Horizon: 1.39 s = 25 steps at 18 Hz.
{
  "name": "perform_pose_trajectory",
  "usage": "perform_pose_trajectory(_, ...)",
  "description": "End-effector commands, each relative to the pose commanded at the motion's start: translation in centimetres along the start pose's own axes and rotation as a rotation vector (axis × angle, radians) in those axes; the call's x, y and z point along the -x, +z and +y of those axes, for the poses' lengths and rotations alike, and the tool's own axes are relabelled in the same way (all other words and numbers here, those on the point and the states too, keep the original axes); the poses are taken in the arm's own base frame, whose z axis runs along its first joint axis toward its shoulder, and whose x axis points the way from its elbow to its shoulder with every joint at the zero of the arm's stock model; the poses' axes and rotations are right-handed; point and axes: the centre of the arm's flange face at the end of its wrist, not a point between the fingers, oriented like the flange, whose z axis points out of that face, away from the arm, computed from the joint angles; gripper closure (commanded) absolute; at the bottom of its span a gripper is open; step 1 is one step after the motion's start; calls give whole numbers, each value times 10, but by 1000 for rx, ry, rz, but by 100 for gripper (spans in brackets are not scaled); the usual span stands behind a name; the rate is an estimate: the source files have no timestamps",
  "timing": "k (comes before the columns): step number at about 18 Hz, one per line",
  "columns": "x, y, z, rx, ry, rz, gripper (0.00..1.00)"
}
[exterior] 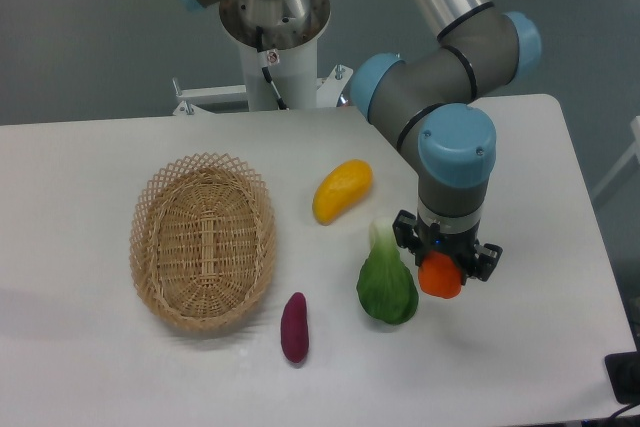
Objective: Place the orange in the basket
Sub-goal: 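Grip the orange and lift it up from beside the bok choy, then carry the held orange over to the wicker basket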
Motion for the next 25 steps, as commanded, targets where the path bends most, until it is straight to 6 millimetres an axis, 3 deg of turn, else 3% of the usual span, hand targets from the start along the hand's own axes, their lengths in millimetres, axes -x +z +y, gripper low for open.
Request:
perform_pose_trajectory(10, -8, -4, -6, 1, 14, 6, 45)
perform_pose_trajectory(13, -17, -3, -3, -1, 18, 19, 45)
perform_pose_trajectory(17, -31, -6, -14, -17, 40, 27, 45)
perform_pose_trajectory(22, -70, -15, -25, -41, 86, 43, 45)
perform_pose_trajectory(25, -94, -10, -37, -39, 120, 61, 43)
